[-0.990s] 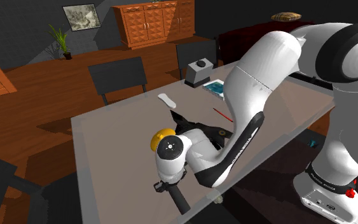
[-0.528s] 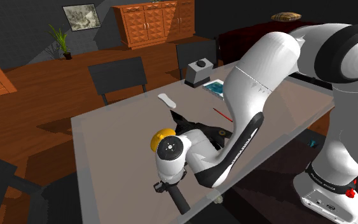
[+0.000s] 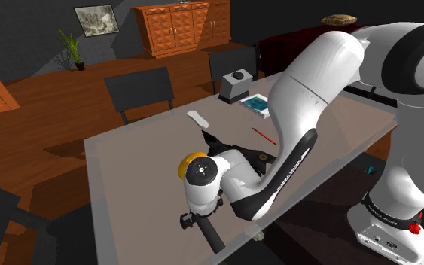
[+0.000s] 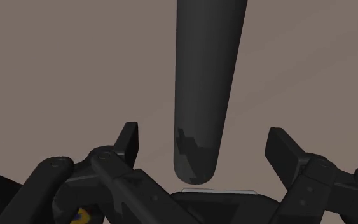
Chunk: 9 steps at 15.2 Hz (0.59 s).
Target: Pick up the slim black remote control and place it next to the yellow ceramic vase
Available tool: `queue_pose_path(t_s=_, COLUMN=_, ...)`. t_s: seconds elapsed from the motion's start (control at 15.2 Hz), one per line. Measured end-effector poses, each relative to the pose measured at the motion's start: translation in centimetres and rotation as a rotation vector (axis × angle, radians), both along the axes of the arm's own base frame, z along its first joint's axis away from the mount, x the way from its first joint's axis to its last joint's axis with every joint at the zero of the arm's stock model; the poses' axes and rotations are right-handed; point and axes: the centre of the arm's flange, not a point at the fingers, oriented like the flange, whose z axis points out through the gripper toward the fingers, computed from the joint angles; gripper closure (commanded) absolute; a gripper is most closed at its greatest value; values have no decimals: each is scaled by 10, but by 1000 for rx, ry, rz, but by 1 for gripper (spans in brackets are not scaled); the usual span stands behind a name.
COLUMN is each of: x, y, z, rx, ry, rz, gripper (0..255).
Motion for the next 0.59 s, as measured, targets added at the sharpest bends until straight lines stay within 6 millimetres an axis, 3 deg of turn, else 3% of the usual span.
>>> queue_pose_path(t_s=0.2, x=-7, y=2, z=28, rx=1, ry=-1, rz=0, gripper=0)
queue_pose_path(t_s=0.59, x=-9, y=3, z=33, rx=0, ry=0, rz=0, gripper=0)
